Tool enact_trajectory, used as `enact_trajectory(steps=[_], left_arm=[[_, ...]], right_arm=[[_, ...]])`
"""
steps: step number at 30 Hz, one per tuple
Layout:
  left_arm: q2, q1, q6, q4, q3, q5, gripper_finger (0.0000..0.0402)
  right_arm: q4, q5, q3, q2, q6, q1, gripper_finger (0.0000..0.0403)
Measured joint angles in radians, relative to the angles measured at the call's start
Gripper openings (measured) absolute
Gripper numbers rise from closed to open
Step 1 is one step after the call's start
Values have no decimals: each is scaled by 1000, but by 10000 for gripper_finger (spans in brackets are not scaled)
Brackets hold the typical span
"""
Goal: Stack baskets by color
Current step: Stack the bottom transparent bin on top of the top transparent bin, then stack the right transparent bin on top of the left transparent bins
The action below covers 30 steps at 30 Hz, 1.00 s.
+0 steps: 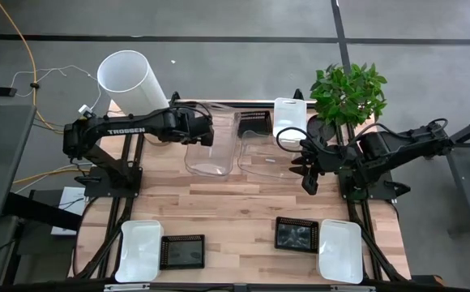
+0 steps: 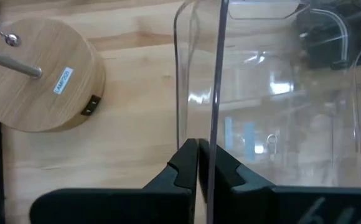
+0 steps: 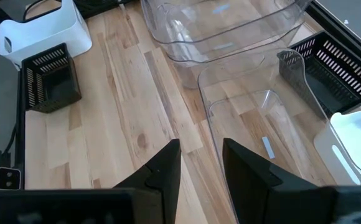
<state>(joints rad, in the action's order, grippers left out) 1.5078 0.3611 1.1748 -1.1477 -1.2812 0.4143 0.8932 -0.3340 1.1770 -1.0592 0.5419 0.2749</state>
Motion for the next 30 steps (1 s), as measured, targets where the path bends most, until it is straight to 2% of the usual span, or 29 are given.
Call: enact_trajectory(steps=[9,21,26,30], left_arm=[[0,0,-27,5,0,39,13],[-1,5,-77,3,-2,34,124],[-1,5,-177,3,-49,31,162],[-6,-7,-337,4,-127,15,178]], right_arm=[[-16,0,0,0,0,0,108],[-16,0,0,0,0,0,108],[-37,0,0,0,0,0,108],[-55,1,0,0,0,0,108]])
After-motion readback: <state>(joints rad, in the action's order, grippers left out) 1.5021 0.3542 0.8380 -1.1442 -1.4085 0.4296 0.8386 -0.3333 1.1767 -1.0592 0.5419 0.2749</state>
